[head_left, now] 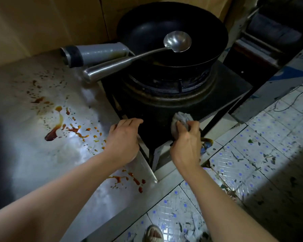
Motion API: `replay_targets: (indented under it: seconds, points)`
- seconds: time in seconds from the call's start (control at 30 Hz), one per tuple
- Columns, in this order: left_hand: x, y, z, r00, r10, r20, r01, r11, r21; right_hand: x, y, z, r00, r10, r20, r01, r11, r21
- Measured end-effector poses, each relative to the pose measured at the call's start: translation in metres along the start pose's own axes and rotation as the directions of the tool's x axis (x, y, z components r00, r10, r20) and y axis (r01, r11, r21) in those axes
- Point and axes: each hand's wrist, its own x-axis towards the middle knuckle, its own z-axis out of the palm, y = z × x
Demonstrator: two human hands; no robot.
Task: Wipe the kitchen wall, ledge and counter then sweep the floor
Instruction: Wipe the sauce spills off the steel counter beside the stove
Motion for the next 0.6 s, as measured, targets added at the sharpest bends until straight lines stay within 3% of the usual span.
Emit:
replay_targets:
  seconds: [0.2, 0.33, 0.47, 0.6]
  points:
    - [-0.022, -0.014, -0.008, 0.999, 0.022, -0.033, -0.022, 1.0, -0.009, -0.041, -0.029, 0.01, 0.995, -0.078, 0.06, 0.072, 0.992, 0.105]
    - [-0.034, -0.022, -0.011, 0.999, 0.016, -0.038, -0.017, 1.0, -0.022, -0.049, -0.038, 0.001, 0.967, -0.16, 0.196, 0.141, 0.984, 0.109]
    - [-0.037, -0.027, -0.015, 0.998, 0.012, -0.059, -0.015, 0.999, -0.037, -0.032, -0.053, -0.009, 0.965, -0.176, 0.192, 0.166, 0.984, 0.068]
    - [-0.038, -0.034, -0.016, 0.998, 0.01, -0.068, -0.011, 1.0, -0.022, -0.001, -0.071, 0.004, 0.907, -0.226, 0.355, 0.275, 0.957, -0.093]
